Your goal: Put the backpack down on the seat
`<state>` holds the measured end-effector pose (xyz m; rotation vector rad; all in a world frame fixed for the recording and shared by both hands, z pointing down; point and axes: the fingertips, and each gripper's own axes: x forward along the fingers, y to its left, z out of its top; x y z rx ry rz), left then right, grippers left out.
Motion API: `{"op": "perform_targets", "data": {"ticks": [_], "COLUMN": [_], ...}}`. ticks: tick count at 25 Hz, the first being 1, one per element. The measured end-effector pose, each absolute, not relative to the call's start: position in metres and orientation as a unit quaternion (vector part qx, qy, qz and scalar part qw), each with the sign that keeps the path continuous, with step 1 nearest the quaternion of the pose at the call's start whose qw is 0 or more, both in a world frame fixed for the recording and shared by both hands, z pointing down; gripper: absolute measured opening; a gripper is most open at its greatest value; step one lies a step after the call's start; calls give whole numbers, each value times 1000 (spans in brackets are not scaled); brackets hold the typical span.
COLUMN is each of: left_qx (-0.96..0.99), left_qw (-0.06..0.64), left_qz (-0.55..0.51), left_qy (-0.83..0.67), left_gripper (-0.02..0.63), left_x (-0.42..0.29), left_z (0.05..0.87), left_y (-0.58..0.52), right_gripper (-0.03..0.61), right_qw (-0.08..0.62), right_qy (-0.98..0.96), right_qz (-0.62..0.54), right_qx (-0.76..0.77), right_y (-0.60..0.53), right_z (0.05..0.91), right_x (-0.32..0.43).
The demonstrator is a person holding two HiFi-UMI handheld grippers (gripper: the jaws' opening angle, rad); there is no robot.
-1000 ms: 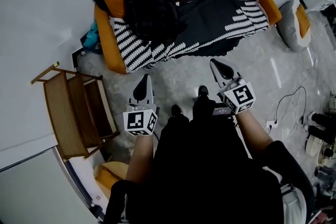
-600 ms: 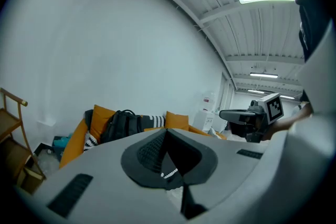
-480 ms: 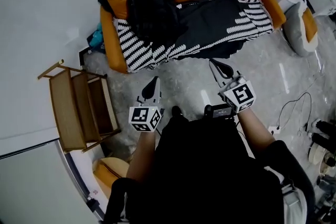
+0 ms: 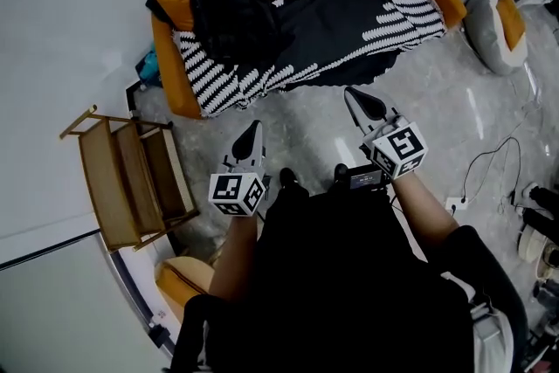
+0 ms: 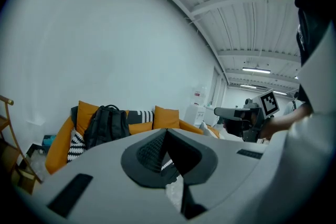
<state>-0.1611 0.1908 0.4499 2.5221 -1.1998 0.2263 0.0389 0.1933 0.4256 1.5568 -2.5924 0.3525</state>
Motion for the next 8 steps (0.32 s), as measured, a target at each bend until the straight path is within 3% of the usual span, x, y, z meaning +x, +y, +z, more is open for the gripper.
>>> {"op": "perform_targets", "data": {"ticks": [8], "left_qx": [882], "left_qw": [176], "left_qz": [79], "left_qy": [-429], "left_gripper": [15], "left_x": [-145], "left_z": [451], "left_y": [204], "right_gripper": [32], "right_qw": [44], "right_qy": [-849], "right_qz": [133], "right_qx": [509], "right_y": [204], "right_z": [436], "right_x": [61]}}
